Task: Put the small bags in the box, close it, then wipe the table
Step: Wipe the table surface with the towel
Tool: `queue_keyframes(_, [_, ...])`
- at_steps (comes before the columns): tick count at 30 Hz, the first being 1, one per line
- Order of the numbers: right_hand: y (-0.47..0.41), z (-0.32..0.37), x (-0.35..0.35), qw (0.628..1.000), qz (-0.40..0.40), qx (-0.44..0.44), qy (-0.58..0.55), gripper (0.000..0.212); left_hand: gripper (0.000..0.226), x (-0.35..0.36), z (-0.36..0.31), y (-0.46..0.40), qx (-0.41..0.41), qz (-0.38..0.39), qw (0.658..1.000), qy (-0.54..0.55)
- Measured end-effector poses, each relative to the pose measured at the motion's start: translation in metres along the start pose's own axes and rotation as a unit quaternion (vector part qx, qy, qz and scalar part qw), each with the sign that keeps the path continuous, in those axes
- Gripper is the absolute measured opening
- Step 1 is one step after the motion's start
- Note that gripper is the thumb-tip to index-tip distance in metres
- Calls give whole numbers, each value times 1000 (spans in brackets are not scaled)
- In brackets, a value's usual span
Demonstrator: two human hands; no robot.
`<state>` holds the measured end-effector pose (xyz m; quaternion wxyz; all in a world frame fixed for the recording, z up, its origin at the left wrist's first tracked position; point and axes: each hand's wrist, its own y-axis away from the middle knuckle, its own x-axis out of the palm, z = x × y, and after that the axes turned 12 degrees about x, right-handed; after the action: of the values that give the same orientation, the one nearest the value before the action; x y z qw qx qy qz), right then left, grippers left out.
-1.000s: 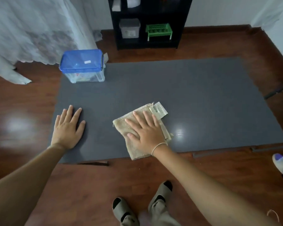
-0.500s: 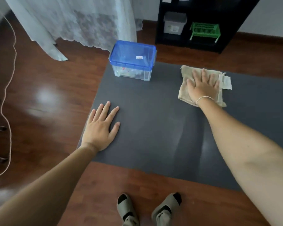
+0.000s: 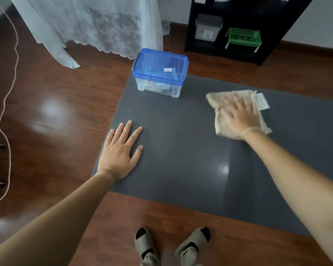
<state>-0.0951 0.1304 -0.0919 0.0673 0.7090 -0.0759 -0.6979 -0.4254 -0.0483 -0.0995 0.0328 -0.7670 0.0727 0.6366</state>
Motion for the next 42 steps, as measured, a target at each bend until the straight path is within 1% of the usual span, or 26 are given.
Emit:
queue_keyframes(1, [-20,5,-4,999,-1,44,-32,51,62,1,0,0,0,-1,1000,0])
queue_keyframes(3, [-47,25,-7,996,-4,78,-52,52,61,1,0,-1,1,-6,1000,1])
queue_keyframes(7, [-70,59,-11,996,0,63,-61,53,60,3,0,-1,0,-13,1000,-1])
queue_keyframes(13, [-63,64,-7,995,-11,54,-81,51,59,3,2,0,2,-15,1000,1])
queue_keyframes(17, [-20,73,3,996,-4,30,-87,49,60,3,2,0,1,-13,1000,3])
queue_keyframes(24, [100,99,29,997,-13,-31,-72,49,59,3,2,0,4,-9,1000,10])
queue_keyframes(27, [145,102,37,993,-10,-100,-57,50,58,3,3,0,6,-13,1000,20])
queue_keyframes(29, [153,90,36,991,1,-129,-49,54,57,4,3,0,10,-16,1000,22])
queue_keyframes(30, [149,82,34,991,3,-124,-45,54,55,5,3,0,12,-17,999,25])
queue_keyframes(31, [142,74,33,994,-1,-101,-40,53,54,5,3,-1,14,-19,999,29])
queue_keyframes(33, [119,70,31,999,-9,-20,-43,48,54,6,4,-2,17,-26,999,40])
queue_keyframes(35, [98,82,28,996,-8,51,-72,48,55,6,5,-1,19,-33,998,51])
queue_keyframes(37, [88,104,25,993,-7,78,-89,49,55,6,5,-1,21,-39,997,58])
queue_keyframes(39, [96,126,26,995,-5,48,-87,49,53,4,5,1,22,-47,996,68])
queue_keyframes(42, [139,140,39,996,-19,-67,-62,48,50,1,9,10,30,-50,994,88])
